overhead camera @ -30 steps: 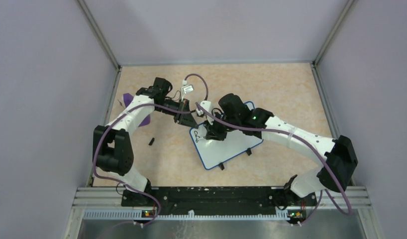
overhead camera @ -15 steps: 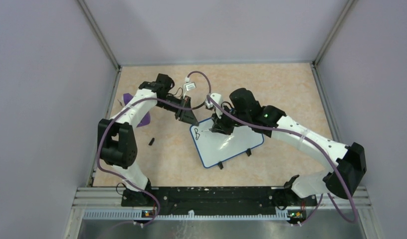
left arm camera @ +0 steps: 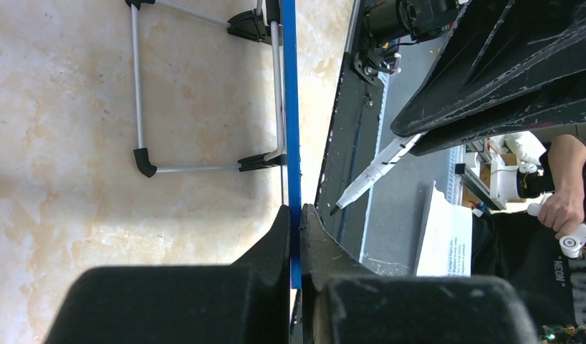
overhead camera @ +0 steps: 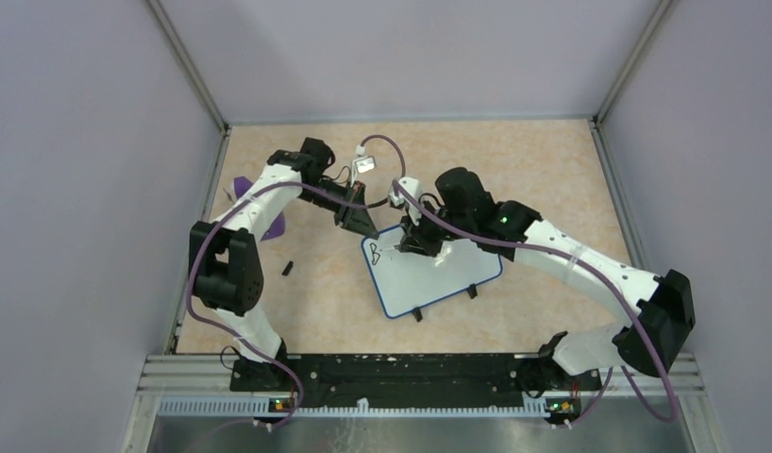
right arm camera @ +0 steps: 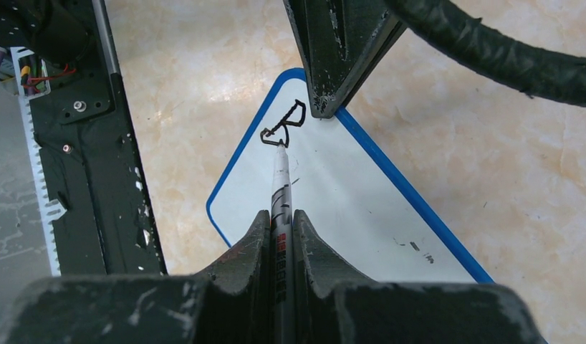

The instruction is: Write a sentence on the whiteboard

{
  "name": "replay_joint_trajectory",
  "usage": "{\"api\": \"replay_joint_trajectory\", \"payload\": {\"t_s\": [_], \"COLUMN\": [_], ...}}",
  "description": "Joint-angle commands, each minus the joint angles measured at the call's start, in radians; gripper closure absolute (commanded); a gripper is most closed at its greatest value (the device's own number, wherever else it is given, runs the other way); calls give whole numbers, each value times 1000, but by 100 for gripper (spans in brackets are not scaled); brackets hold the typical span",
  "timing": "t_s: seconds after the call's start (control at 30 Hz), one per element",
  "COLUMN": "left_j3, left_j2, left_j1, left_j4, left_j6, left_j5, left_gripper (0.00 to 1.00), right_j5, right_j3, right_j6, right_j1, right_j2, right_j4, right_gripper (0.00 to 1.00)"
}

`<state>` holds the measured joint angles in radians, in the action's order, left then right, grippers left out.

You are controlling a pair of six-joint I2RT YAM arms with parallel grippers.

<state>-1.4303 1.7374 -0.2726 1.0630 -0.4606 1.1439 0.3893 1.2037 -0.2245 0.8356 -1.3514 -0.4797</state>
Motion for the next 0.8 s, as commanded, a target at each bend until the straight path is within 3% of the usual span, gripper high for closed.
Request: {"api": "replay_joint_trajectory", "payload": {"t_s": [0.0,0.77], "left_j3": [-25,-4], "left_j2": [30,16], "left_j1": [-36,-57], "left_j4": [-8,-35], "left_j6": [-64,-36], "left_j5": [-30,-39], "left_gripper": [100,100], "right_j5": [24,3], "right_j3": [-10,-32], "right_j6": [5,13], "right_j1": [-3,0], "right_j2": [9,21], "right_j4": [42,64], "right_gripper": [100,100]}}
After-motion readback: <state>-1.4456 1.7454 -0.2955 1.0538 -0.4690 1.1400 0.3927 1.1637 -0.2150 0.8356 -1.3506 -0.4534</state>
